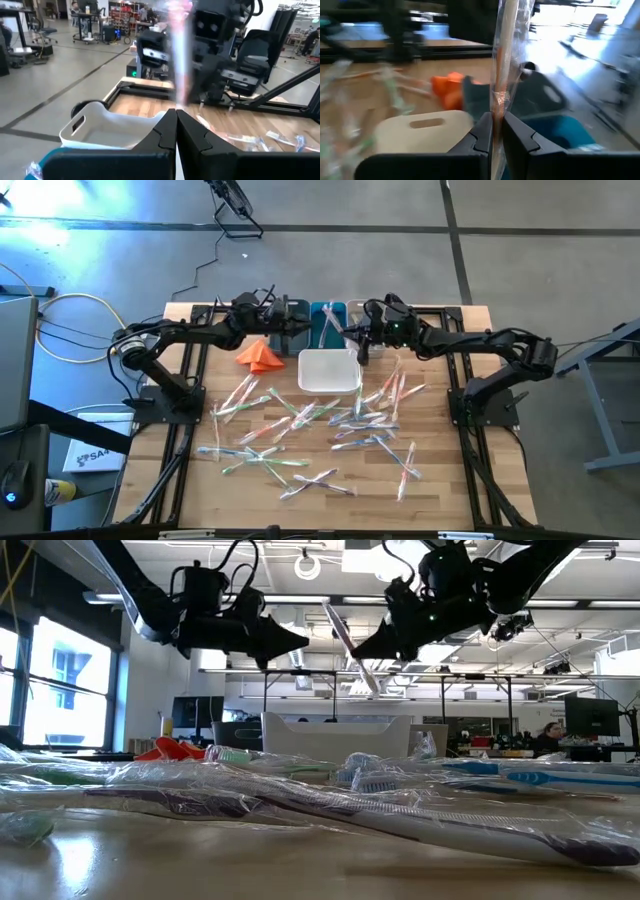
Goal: Pick & Place Toothbrushes
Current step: Put the orange toothbrush into the gray bin
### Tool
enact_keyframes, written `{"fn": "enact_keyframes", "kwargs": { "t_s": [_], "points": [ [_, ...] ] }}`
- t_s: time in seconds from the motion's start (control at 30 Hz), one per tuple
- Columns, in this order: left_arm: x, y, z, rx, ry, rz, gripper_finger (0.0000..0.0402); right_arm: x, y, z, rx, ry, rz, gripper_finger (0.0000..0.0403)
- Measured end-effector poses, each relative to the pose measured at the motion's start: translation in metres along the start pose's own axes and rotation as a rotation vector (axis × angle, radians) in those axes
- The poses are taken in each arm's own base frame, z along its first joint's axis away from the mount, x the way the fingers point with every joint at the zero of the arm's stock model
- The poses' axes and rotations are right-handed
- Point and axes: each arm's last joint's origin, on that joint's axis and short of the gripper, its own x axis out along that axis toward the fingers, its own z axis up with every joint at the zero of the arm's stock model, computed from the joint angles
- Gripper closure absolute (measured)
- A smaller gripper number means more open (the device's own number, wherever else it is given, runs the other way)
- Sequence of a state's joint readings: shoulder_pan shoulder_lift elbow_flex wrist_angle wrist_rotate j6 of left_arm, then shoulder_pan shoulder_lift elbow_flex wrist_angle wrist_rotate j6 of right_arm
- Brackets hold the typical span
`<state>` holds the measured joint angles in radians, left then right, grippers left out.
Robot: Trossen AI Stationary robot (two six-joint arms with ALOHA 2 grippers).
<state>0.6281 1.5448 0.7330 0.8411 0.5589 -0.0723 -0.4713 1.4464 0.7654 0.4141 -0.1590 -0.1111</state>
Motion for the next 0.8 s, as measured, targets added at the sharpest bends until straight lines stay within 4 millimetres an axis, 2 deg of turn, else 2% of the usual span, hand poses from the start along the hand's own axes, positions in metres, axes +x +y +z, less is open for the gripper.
{"fn": "enact_keyframes", "kwargs": {
  "t_s": [0.13, 0.23, 0.47, 0.6, 0.8],
  "points": [
    [-0.001, 0.000, -0.006, -0.060, 0.062, 0.007, 0.0402, -0.002, -0.012, -0.001, 0.068, 0.018, -0.219, 0.0383],
    [-0.007, 0.003, -0.003, -0.085, 0.087, 0.029, 0.0402, -0.004, -0.023, -0.003, 0.078, 0.023, -0.285, 0.0383],
    [-0.016, 0.004, 0.010, -0.051, 0.074, 0.048, 0.0402, -0.012, -0.049, -0.017, 0.201, 0.119, -0.373, 0.0383],
    [-0.016, 0.004, 0.007, -0.059, 0.091, 0.057, 0.0402, -0.017, -0.059, -0.025, 0.229, 0.181, -0.407, 0.0383],
    [-0.016, 0.005, 0.006, -0.047, 0.103, 0.084, 0.0402, -0.008, -0.068, -0.044, 0.252, 0.255, -0.354, 0.0383]
  ]
}}
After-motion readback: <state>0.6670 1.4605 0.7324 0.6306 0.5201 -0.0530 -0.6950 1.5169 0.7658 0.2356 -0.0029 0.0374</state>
